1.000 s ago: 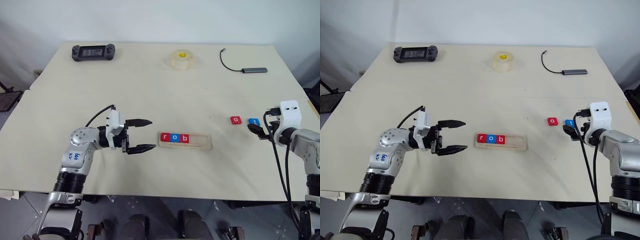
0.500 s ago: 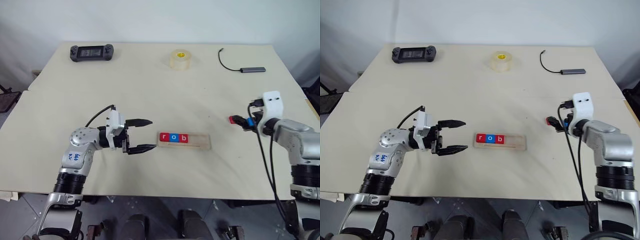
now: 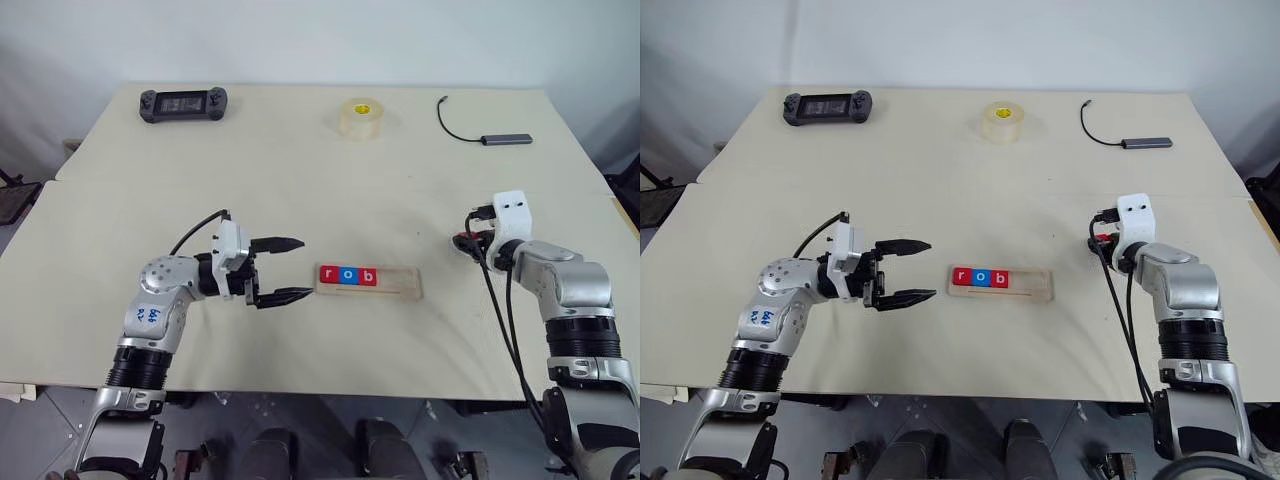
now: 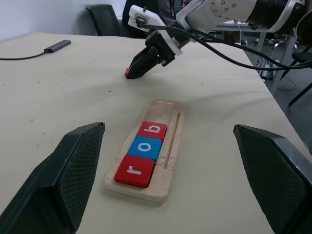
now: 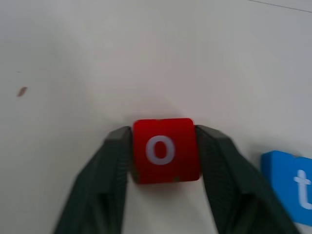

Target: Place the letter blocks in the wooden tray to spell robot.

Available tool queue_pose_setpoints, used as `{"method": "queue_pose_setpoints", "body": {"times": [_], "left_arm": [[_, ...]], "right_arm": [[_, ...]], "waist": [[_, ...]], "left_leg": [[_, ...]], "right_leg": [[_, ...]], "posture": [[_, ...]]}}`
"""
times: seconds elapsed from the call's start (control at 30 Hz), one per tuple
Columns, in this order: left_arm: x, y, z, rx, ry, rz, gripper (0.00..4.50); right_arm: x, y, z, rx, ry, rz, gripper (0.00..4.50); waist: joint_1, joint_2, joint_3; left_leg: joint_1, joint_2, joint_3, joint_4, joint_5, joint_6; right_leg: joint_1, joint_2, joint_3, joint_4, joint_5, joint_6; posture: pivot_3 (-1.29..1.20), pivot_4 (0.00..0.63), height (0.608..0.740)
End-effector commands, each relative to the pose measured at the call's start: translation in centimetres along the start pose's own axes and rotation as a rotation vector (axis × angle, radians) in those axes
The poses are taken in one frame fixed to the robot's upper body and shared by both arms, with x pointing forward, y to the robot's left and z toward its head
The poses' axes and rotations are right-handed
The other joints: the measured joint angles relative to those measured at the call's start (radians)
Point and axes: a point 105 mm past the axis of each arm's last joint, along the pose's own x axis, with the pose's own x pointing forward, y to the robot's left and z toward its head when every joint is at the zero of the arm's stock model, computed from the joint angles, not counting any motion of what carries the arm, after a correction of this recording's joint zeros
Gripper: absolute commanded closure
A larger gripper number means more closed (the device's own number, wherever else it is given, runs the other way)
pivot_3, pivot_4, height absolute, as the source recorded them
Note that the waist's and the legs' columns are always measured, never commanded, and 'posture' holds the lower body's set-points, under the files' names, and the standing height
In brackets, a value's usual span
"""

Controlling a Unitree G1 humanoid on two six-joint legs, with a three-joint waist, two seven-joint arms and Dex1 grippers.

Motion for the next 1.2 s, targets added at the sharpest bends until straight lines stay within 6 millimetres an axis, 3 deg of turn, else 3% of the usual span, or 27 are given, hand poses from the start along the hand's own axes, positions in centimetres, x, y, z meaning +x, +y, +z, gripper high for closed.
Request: {"method": "queue_pose_setpoints", "body": {"times": [0.03,0.17,0.23,0.43,0.67,0.8,0.93,1.07,1.2], "left_arm": [[-0.2,-0.1,1.1,0.038,-0.026,0.004,0.00],[-0.2,-0.1,1.0,0.037,-0.027,0.000,0.00],[-0.1,0.0,1.1,0.037,-0.032,0.000,0.00],[0.3,0.0,0.9,0.028,-0.035,-0.024,0.00],[0.3,0.0,0.9,0.027,-0.031,-0.035,0.00],[0.2,0.1,0.9,0.028,-0.028,-0.034,0.00],[0.1,0.1,0.9,0.029,-0.026,-0.029,0.00],[0.1,0.0,0.9,0.028,-0.026,-0.027,0.00],[0.2,0.1,0.8,0.027,-0.027,-0.029,0.00]], "right_arm": [[-0.4,0.1,0.8,0.006,-0.031,-0.006,3.03],[-2.2,-0.6,2.3,0.013,-0.084,-0.059,3.03],[-3.8,0.0,2.4,0.039,-0.104,-0.059,3.03],[-7.3,4.1,-0.3,0.090,-0.081,-0.037,3.03],[-8.5,5.7,-3.6,0.174,-0.051,-0.137,3.03],[-8.5,6.5,-4.8,0.181,-0.012,-0.144,1.69],[-8.9,5.3,-2.8,0.060,-0.045,-0.037,0.38],[-9.6,4.0,-0.9,-0.128,-0.077,0.144,0.38],[-10.4,3.7,-1.5,-0.339,-0.041,0.413,0.38]], "waist": [[0.000,0.000,0.000],[0.000,0.000,0.000],[0.002,0.000,0.000],[0.003,0.000,0.000],[0.003,0.000,0.000],[0.001,0.001,0.000],[0.001,0.001,0.000],[0.004,0.000,0.000],[0.004,0.000,0.000]], "left_leg": [[0.000,0.000,0.000,0.000,0.000,0.000],[0.000,0.000,0.000,-0.001,0.000,0.000],[-0.001,0.000,0.000,-0.001,0.000,0.000],[-0.009,0.001,-0.005,0.001,0.000,-0.001],[-0.009,-0.001,-0.004,0.001,0.000,-0.001],[-0.009,-0.002,-0.003,0.001,0.000,-0.001],[-0.009,-0.003,-0.002,0.002,0.000,0.000],[-0.009,-0.004,-0.002,0.001,0.000,0.002],[-0.009,-0.003,-0.002,0.001,0.000,0.002]], "right_leg": [[0.000,0.000,0.000,0.000,0.000,0.000],[-0.001,0.000,0.000,0.000,0.000,0.000],[-0.001,-0.001,0.000,0.000,0.000,0.000],[-0.005,-0.001,-0.001,0.001,0.001,-0.001],[-0.007,0.001,-0.002,0.003,0.001,-0.001],[-0.009,0.001,-0.001,0.007,0.001,-0.001],[-0.009,0.001,0.000,0.007,0.001,-0.001],[-0.009,0.000,0.000,0.005,0.001,-0.001],[-0.007,0.002,-0.001,0.001,0.001,0.000]], "posture": [[0.00,0.150,0.740],[0.00,0.150,0.740],[0.00,0.150,0.740],[0.00,0.150,0.740],[0.00,0.150,0.740],[0.00,0.150,0.740],[0.00,0.150,0.740],[0.00,0.150,0.740],[0.00,0.150,0.740]]}}
